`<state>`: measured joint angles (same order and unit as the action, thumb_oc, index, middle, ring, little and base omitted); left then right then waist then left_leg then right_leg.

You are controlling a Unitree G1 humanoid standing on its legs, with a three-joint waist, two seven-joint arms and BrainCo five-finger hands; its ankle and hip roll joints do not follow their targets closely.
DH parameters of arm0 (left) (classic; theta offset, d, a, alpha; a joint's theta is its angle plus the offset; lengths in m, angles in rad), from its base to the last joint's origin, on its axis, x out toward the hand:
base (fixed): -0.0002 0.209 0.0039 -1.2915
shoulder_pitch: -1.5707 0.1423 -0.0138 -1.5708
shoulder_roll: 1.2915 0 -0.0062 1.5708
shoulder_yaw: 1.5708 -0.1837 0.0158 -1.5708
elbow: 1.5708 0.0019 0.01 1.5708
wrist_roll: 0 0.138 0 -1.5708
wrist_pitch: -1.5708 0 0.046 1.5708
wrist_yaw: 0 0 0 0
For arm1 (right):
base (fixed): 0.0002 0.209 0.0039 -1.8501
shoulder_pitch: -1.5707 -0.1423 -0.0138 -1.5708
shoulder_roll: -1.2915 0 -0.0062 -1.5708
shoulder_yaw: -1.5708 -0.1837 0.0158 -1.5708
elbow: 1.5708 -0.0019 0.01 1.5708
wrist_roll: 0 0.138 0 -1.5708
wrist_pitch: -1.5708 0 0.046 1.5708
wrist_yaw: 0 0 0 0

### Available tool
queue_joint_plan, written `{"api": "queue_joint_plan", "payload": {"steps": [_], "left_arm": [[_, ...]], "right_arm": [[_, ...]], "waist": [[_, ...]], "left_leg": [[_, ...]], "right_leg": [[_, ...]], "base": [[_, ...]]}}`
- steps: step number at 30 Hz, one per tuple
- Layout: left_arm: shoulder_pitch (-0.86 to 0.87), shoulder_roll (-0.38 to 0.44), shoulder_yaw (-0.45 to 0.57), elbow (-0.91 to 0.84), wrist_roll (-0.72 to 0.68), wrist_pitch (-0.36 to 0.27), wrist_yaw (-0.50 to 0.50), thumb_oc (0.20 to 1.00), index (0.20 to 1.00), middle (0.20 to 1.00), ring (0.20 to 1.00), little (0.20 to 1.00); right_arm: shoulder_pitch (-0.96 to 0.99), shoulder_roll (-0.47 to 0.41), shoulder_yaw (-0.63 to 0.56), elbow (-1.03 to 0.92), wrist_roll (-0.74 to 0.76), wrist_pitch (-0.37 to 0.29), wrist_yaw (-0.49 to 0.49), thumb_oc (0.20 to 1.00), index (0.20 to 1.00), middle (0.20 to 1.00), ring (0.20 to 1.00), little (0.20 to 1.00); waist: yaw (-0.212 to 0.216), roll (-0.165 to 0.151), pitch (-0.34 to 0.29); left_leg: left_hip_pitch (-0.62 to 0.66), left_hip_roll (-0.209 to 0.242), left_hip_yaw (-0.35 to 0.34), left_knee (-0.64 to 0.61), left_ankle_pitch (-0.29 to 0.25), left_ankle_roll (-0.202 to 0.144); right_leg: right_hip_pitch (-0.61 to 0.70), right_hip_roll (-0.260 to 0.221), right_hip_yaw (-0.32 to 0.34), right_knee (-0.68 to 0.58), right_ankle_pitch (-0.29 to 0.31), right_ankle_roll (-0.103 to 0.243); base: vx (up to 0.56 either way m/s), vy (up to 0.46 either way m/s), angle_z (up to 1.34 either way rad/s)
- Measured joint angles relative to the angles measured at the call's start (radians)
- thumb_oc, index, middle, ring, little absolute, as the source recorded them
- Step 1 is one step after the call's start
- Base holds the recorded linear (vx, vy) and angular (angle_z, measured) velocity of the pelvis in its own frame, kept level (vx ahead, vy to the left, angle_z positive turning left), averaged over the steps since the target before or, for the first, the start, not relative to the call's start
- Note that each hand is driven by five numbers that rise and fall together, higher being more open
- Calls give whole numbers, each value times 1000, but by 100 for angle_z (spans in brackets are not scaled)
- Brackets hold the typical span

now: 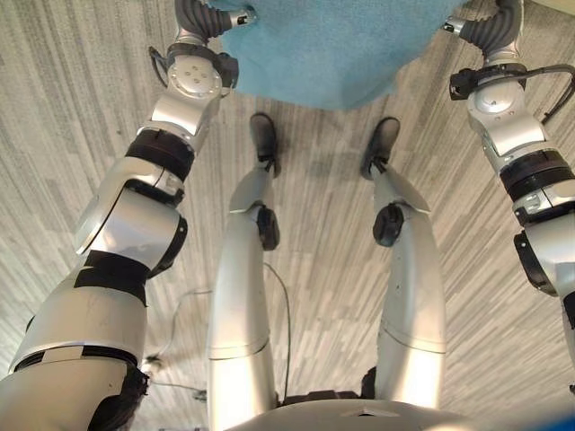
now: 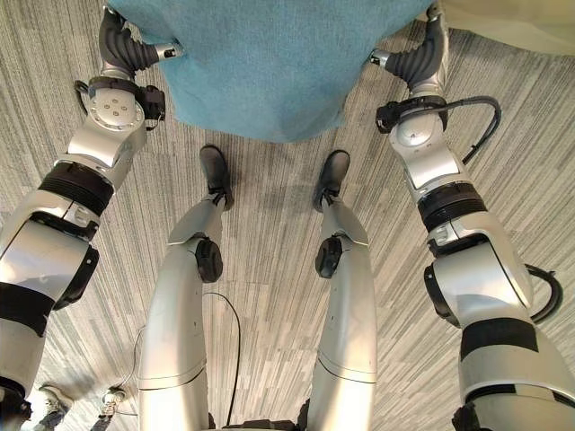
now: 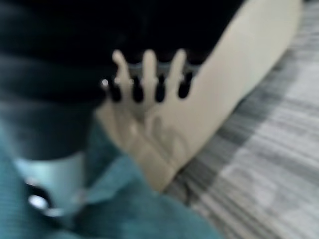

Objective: Pick up all the scattered cushions and arrange them neatly on the sofa.

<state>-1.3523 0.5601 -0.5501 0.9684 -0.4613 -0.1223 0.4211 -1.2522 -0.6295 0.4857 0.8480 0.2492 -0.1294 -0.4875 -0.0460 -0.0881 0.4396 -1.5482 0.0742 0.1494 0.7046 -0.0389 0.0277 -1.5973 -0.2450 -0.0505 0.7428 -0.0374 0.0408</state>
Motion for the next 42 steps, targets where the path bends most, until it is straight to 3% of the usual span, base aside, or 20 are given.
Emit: {"api": "queue_joint_plan", "payload": {"steps": [8,17,23,26,33,42], "left_arm": [[17,5,3,-19,1,-3,1,1000,1000,1000,1000,1000],[38,26,10,-61,5,-2,-11,1000,1000,1000,1000,1000],[44,40,10,-64,9,-2,-29,1000,1000,1000,1000,1000],[44,40,11,-79,14,-2,-32,1000,1000,1000,1000,1000],[44,45,2,-79,14,3,-57,1000,1000,1000,1000,1000],[43,43,0,-83,13,3,-65,1000,1000,1000,1000,1000]], "right_arm": [[13,-10,6,-39,-40,19,6,1000,1000,1000,1000,1000],[151,-141,-42,-65,-117,2,91,1000,1000,1000,1000,1000],[168,-163,-39,-68,-104,-10,148,1000,1000,1000,1000,1000],[164,-153,-42,-75,-31,-20,189,1000,1000,1000,1000,1000],[151,-38,-40,-75,223,-21,294,1000,1000,1000,1000,1000],[118,8,-3,-70,277,-22,308,1000,1000,1000,1000,1000]], "waist": [[0,0,0],[-7,2,-3],[-15,4,-4],[-14,8,-6],[-9,8,-6],[1,8,-6]], "left_leg": [[-4,0,-3,12,-1,0],[10,-1,-8,17,-2,2],[5,1,-10,25,-5,4],[-7,1,-10,34,-9,5],[-2,2,-9,46,-10,7],[2,1,-4,37,-9,8]], "right_leg": [[-1,1,0,6,-3,-2],[26,3,-3,-7,6,5],[24,4,-3,-8,6,3],[15,5,-3,-6,8,7],[21,5,1,1,10,7],[24,3,4,-10,18,10]], "base": [[0,0,0],[0,-8,-1],[-1,-5,0],[0,0,0],[0,0,0],[0,0,0]]}}
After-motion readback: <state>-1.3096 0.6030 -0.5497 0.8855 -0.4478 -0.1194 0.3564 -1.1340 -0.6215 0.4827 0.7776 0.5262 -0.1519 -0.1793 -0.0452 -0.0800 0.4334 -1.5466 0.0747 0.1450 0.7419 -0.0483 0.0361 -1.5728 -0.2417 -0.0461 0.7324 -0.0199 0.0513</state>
